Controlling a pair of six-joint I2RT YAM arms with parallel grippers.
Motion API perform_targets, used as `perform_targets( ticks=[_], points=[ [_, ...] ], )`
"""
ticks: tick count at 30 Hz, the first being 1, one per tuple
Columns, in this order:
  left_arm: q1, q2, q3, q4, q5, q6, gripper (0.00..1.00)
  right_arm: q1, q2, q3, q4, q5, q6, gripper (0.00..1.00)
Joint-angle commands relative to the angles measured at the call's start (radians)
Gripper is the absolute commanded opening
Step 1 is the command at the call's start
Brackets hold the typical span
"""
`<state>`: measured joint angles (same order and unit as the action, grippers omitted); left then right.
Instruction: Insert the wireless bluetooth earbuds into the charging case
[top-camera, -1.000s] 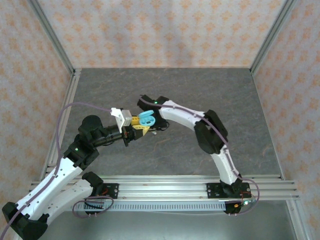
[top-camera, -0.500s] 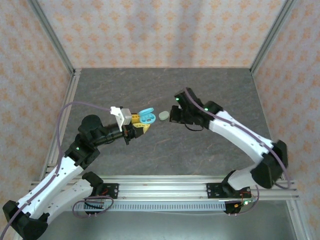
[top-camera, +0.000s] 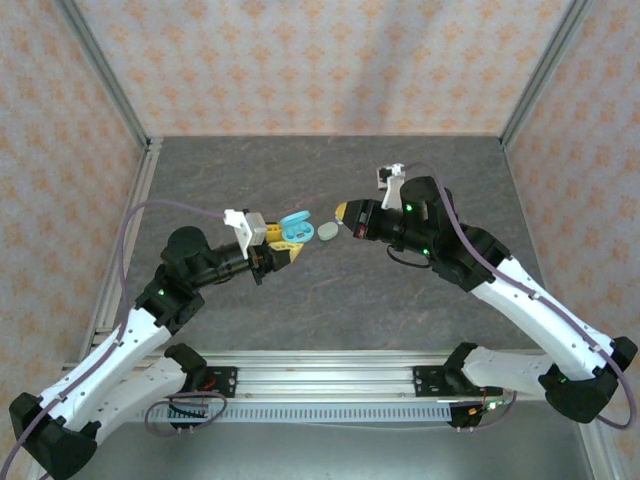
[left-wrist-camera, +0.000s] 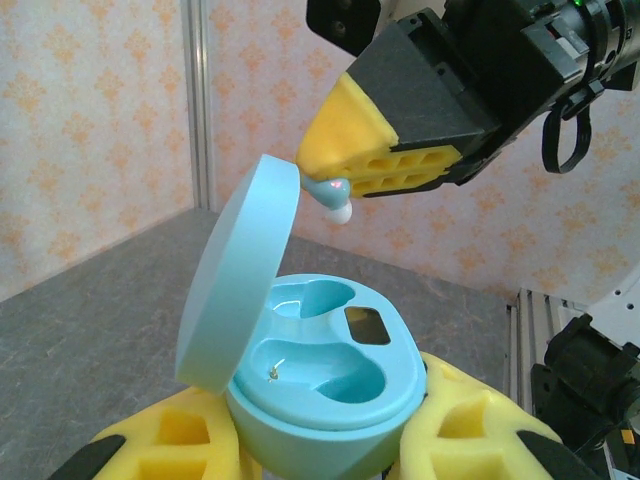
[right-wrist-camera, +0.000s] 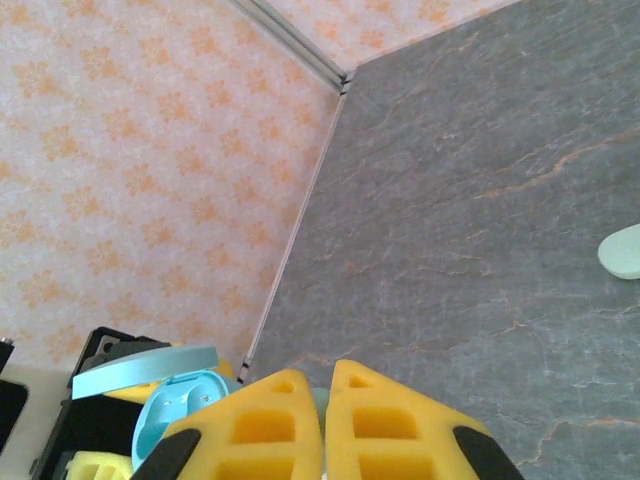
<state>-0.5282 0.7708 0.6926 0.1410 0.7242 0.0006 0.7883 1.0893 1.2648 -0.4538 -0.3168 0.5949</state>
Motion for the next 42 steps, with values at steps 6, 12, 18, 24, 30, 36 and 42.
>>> perform_targets(
  ticks=[6,12,18,24,30,36,42],
  points=[
    [-0.002,0.001,0.010,0.042,-0.004,0.012,0.10,0.083,0.032,0.071,0.151,-0.064,-0.008,0.07],
    [-0.003,0.013,0.019,0.045,-0.001,0.012,0.10,0.125,0.063,0.086,0.207,-0.087,-0.012,0.07],
    [-0.003,0.016,0.024,0.050,-0.006,0.005,0.10,0.141,0.084,0.072,0.252,-0.101,-0.001,0.07],
    [-0.003,0.016,0.028,0.055,-0.007,-0.002,0.10,0.150,0.079,0.040,0.309,-0.108,-0.008,0.07],
    [-0.003,0.016,0.029,0.055,-0.012,-0.010,0.10,0.152,0.077,0.012,0.335,-0.104,-0.019,0.07],
    [-0.002,0.018,0.034,0.054,-0.015,-0.011,0.10,0.162,0.069,-0.023,0.358,-0.092,-0.046,0.07],
    [-0.003,0.020,0.034,0.052,-0.014,-0.013,0.10,0.169,0.074,-0.050,0.364,-0.085,-0.069,0.07]
  ],
)
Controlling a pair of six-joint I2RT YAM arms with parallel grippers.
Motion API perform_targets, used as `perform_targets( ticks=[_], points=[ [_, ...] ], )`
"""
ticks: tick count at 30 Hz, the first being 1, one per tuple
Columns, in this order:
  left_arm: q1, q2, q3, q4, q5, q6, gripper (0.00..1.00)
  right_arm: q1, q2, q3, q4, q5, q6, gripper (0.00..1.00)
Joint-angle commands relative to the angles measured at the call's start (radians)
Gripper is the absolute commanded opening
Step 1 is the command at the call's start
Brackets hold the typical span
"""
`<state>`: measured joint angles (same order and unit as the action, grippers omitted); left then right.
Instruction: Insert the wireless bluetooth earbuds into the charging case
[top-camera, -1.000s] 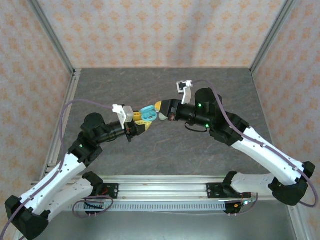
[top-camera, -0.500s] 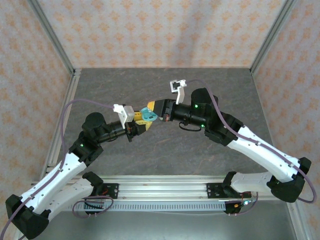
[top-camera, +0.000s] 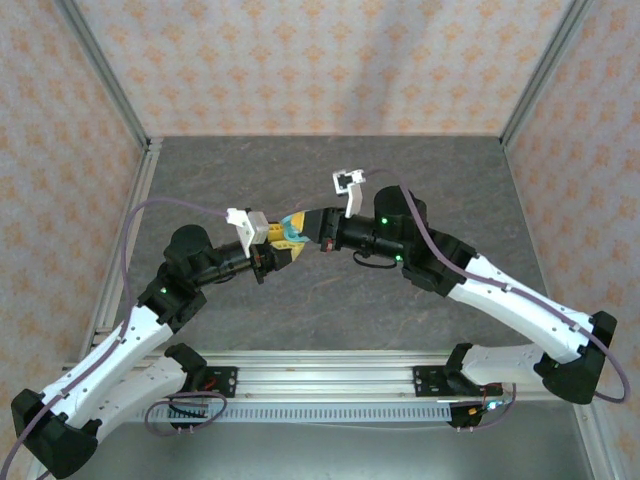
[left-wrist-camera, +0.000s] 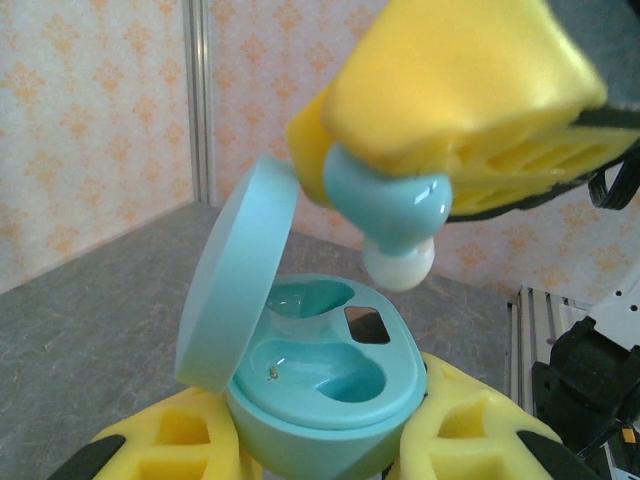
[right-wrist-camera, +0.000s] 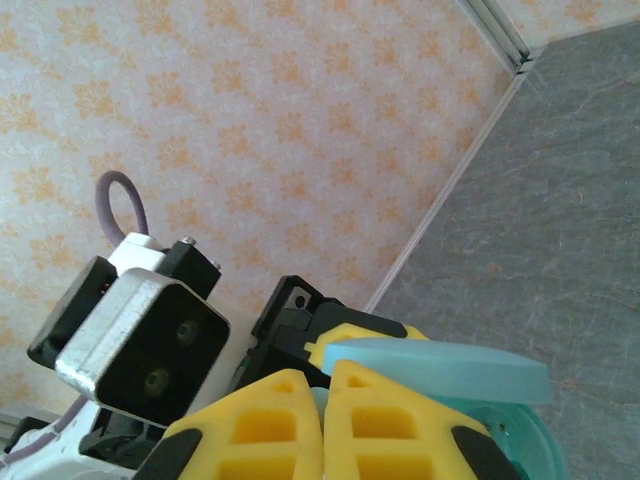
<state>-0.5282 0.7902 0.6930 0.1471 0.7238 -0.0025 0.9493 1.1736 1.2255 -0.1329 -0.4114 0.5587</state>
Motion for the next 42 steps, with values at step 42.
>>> perform_targets(
  ticks=[42],
  points=[
    [-0.002,-0.004,0.032,0.044,-0.011,-0.005,0.10,0.029,0.041,0.026,-0.122,0.086,-0.092,0.20]
  ],
)
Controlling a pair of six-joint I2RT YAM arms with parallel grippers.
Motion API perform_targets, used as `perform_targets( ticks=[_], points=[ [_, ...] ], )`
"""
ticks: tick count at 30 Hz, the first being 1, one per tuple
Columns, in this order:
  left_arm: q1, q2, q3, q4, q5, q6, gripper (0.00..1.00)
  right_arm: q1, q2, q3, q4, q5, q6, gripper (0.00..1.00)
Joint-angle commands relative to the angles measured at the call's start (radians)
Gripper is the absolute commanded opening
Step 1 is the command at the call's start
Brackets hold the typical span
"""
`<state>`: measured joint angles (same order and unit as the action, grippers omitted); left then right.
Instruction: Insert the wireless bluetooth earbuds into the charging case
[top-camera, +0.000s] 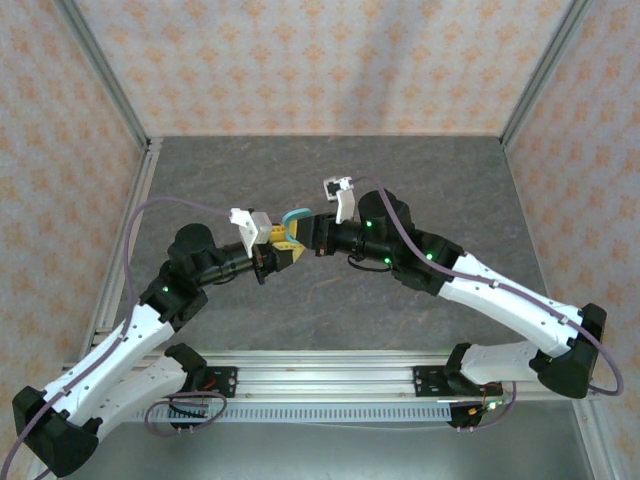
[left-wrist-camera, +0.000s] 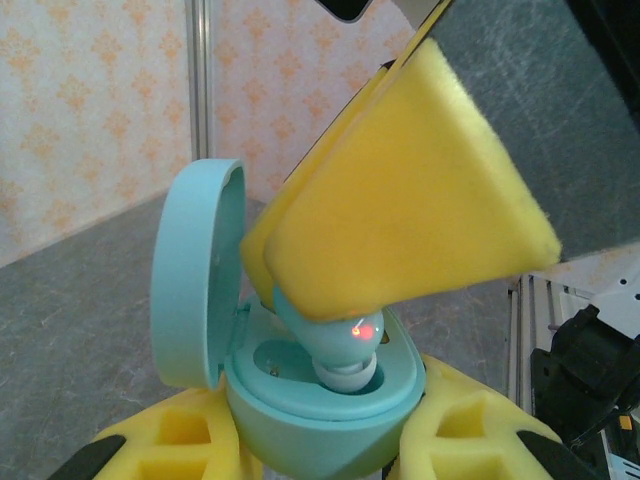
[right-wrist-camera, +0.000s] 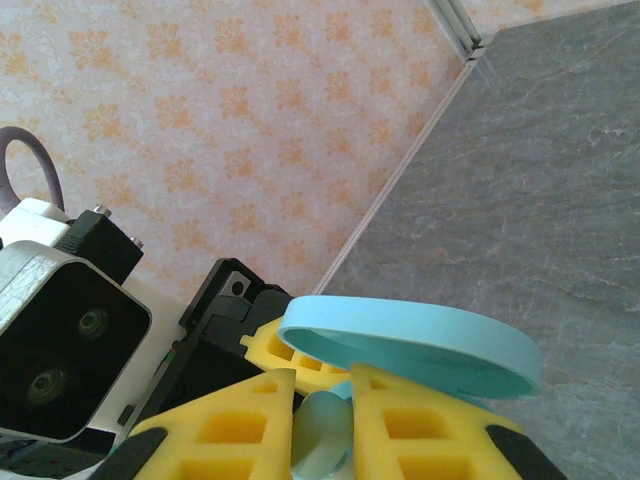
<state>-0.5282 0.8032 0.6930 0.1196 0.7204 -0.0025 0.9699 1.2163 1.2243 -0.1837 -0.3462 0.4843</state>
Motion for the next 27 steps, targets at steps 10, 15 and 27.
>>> perform_targets(
  ticks=[10,15,27],
  points=[
    [-0.003,-0.022,0.031,0.071,-0.006,-0.003,0.10,0.008,0.018,0.069,-0.103,0.015,-0.022,0.28],
    [-0.003,-0.025,0.029,0.069,-0.006,0.000,0.10,0.009,0.025,0.086,-0.120,0.012,-0.024,0.29],
    [-0.003,-0.028,0.030,0.058,-0.006,0.006,0.10,0.009,0.017,0.124,-0.189,0.036,-0.033,0.31]
  ],
)
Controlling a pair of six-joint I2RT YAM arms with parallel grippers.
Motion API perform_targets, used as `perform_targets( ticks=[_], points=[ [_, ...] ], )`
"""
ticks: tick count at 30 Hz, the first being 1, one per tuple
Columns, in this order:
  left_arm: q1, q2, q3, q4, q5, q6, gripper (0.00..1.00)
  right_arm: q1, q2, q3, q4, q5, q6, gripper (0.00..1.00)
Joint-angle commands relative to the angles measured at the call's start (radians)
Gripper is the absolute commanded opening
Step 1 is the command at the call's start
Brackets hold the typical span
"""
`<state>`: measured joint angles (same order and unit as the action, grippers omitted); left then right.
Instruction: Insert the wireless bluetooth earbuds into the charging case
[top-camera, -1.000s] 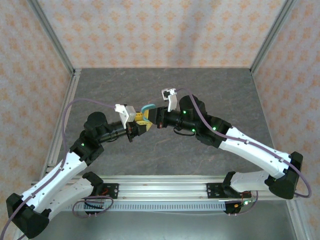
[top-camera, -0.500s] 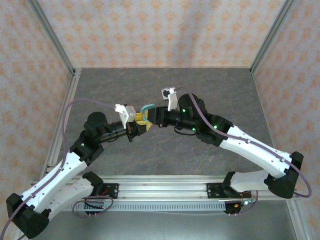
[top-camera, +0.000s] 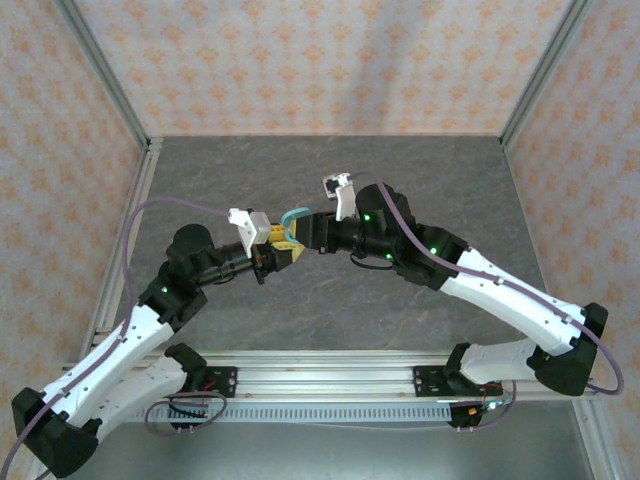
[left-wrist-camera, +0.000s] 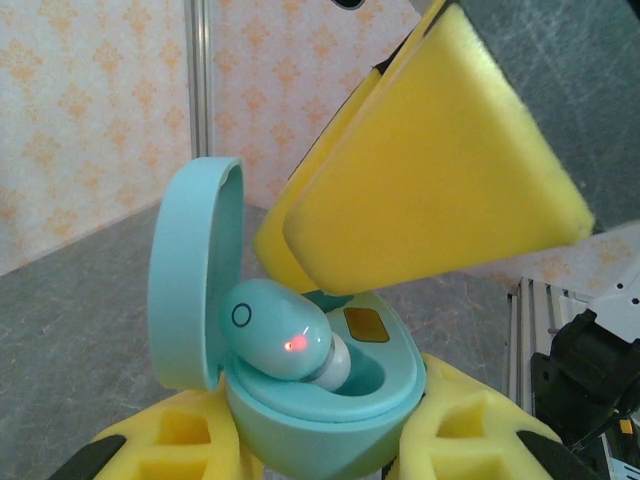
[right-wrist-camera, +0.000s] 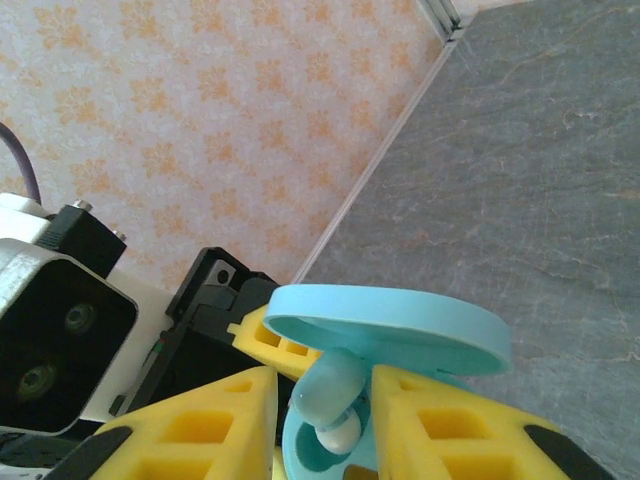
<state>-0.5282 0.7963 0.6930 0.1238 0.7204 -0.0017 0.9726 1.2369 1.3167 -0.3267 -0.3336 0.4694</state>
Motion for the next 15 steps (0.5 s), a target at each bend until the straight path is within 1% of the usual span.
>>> perform_targets(
  ticks=[1,9,15],
  points=[
    [-0.003,-0.020,0.030,0.054,-0.007,0.005,0.10,0.005,-0.006,0.034,-0.049,0.025,-0.018,0.31],
    [-0.003,-0.019,0.036,0.029,-0.006,0.025,0.10,0.010,0.007,0.067,-0.078,0.013,-0.009,0.30],
    [-0.003,-0.017,0.042,0.005,-0.007,0.045,0.10,0.048,0.055,0.165,-0.197,0.076,-0.038,0.31]
  ],
)
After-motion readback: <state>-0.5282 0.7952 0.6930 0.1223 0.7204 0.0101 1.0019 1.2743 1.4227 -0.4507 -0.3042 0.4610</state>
